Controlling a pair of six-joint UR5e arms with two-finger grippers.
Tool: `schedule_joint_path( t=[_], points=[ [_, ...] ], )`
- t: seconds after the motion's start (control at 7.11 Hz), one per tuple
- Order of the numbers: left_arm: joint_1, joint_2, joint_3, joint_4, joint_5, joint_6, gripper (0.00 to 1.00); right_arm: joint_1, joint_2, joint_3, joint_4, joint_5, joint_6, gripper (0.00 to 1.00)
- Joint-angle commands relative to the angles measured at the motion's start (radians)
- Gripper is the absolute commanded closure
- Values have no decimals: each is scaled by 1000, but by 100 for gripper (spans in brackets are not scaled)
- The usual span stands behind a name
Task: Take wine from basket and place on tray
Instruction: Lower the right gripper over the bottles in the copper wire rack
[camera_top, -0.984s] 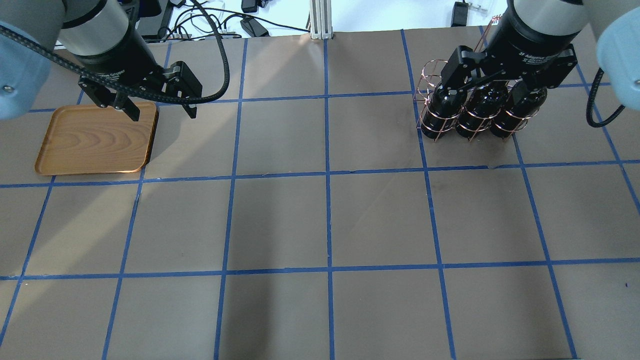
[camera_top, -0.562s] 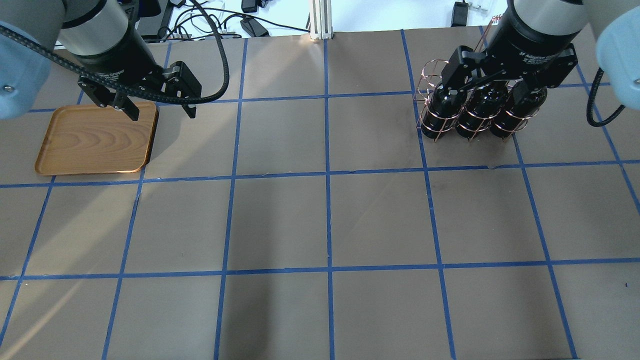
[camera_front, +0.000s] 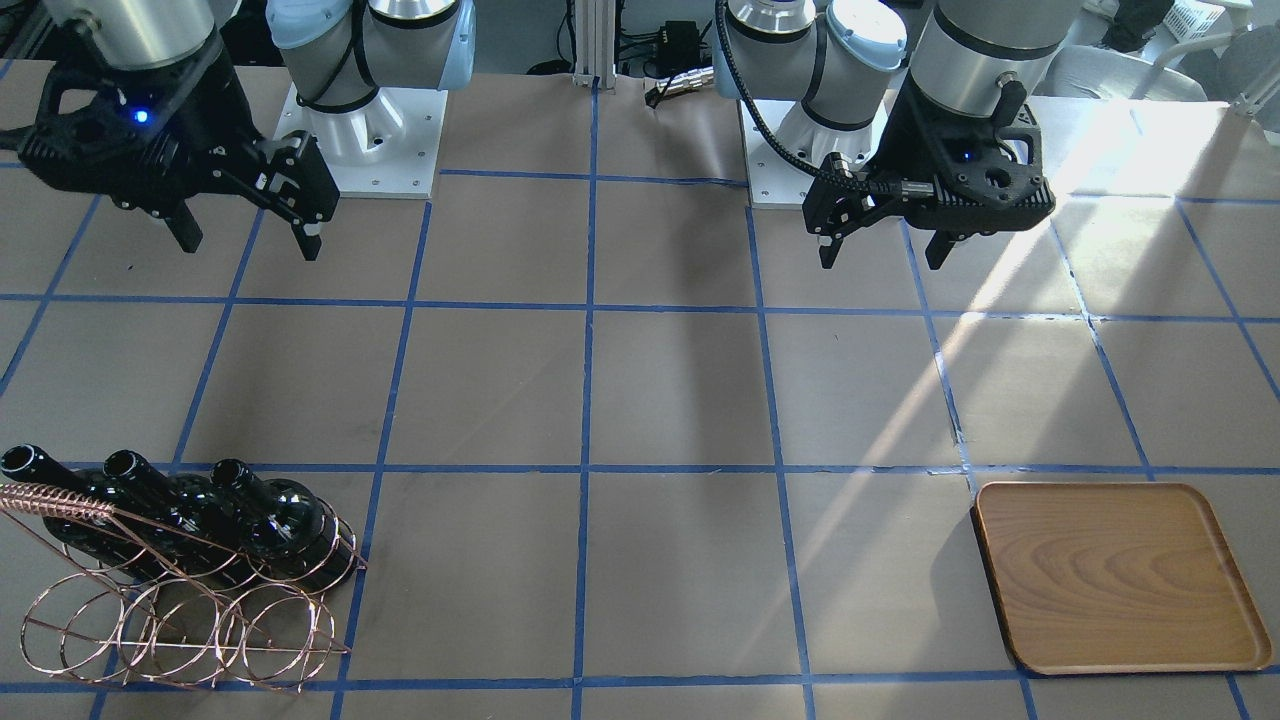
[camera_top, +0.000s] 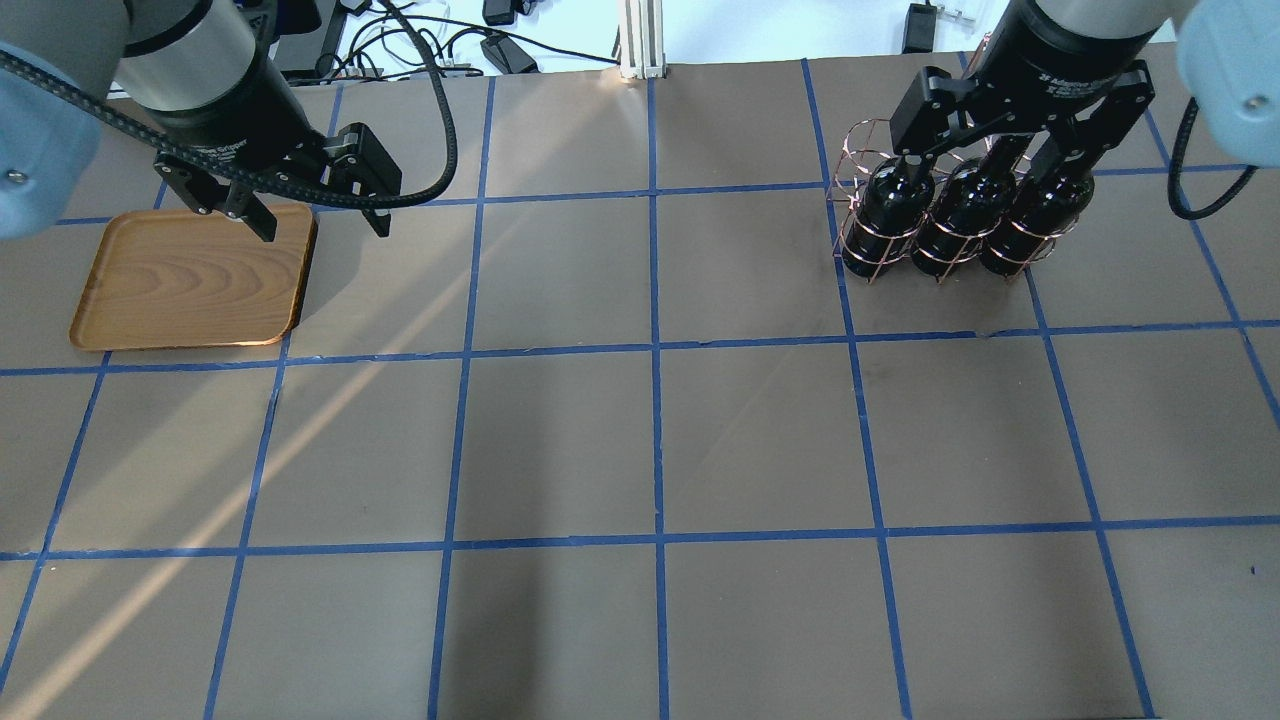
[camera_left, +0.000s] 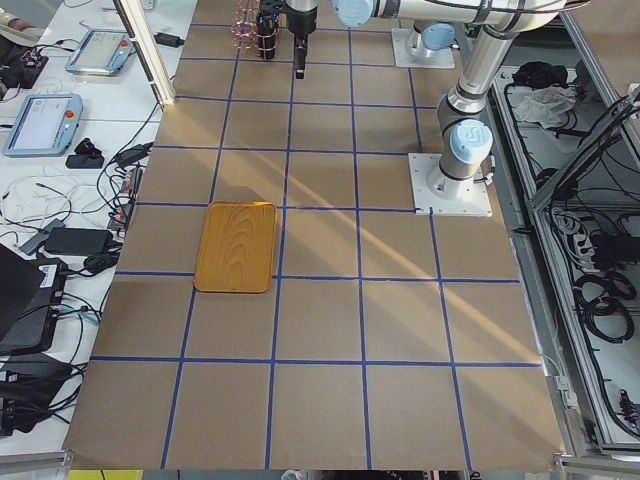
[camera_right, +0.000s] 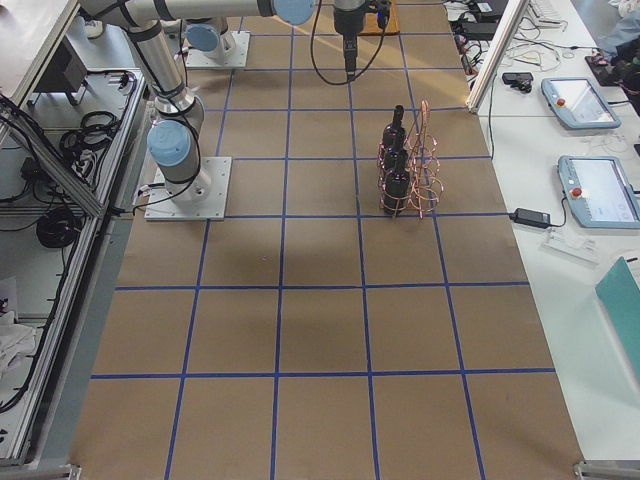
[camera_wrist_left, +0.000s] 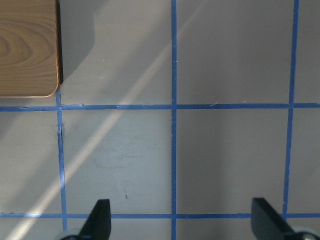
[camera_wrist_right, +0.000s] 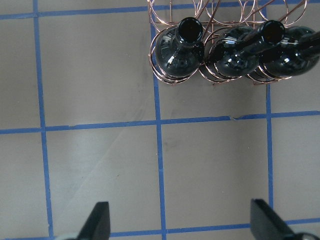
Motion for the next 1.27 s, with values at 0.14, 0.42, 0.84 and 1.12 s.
schedule_joint_path(
  t=[0.14,0.42,0.84,1.12],
  points=[
    [0,0,0,-2,1,0,0,-61,190,-123,-26,-13,-119,0],
    [0,0,0,0,1,0,0,-165,239,-125,-56,-1,-246,0],
    [0,0,0,1,1,0,0,-167,282,-126,-111,4,-248,2],
    [-2,0,0,3,0,0,0,-167,317,-125,-140,7,-247,2]
  ],
)
